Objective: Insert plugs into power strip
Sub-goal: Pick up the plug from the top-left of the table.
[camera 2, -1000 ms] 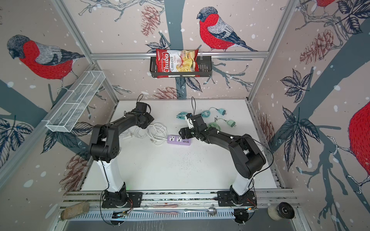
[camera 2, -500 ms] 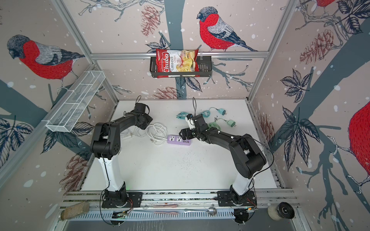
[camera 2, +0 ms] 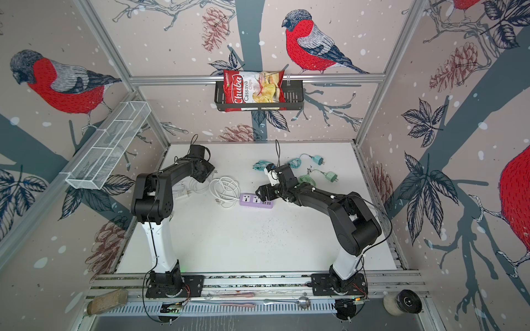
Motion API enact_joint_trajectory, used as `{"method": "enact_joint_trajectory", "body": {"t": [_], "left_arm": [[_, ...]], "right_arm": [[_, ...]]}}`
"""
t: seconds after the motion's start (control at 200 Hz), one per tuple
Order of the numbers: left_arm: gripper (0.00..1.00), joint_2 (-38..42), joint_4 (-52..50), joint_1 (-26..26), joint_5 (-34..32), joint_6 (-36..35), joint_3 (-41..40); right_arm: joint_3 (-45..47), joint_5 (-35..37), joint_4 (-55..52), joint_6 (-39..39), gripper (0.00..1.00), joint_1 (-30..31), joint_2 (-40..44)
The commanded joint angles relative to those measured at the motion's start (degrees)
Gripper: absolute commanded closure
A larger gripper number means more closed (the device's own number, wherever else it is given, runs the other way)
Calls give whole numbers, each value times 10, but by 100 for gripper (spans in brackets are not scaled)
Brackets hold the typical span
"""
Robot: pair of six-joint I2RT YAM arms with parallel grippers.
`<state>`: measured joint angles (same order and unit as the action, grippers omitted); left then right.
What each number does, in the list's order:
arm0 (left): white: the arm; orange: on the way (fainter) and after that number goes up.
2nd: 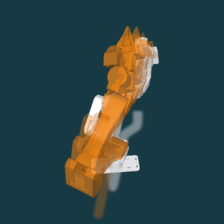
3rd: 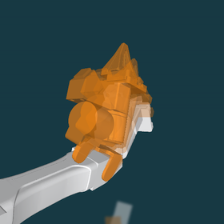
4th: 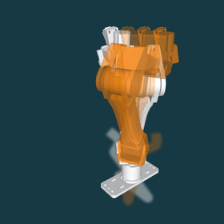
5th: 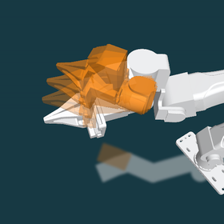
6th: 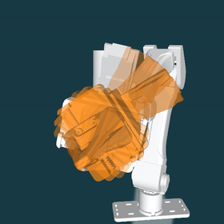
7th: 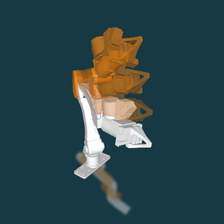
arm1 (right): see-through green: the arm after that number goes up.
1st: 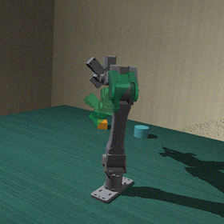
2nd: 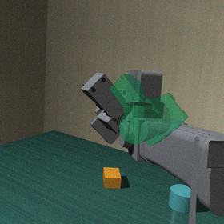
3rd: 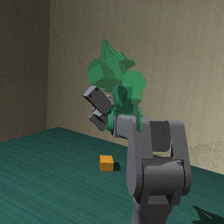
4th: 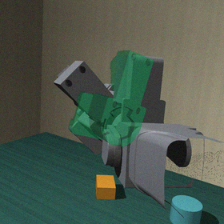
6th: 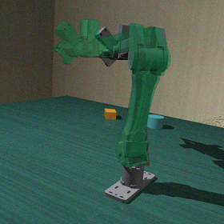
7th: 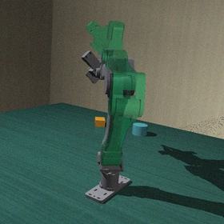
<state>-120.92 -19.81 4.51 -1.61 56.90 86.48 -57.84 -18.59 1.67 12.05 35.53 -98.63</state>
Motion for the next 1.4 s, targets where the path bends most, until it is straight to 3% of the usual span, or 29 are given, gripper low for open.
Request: {"method": "enact_joint_trajectory", "body": {"t": [0.0,0.18,0.535,0.785,1.106,1.271,1.396], "left_arm": [[43,-16,-16,0,6,-15,14],[43,-39,-38,2,1,-31,58],[42,-134,-188,28,-16,-112,234],[38,-144,-189,39,-8,-113,244],[39,-149,-184,44,3,-111,240],[45,-145,-183,49,7,-117,228],[61,-139,-184,50,6,-133,221]], "right_arm": [[0,-8,10,-10,9,2,0],[0,-12,9,-12,9,2,0],[-2,-11,5,-15,8,6,0],[3,-9,7,-16,7,7,5],[6,-3,7,-13,7,5,11],[6,2,8,-12,7,4,11],[3,6,6,-4,7,-2,11]]}}
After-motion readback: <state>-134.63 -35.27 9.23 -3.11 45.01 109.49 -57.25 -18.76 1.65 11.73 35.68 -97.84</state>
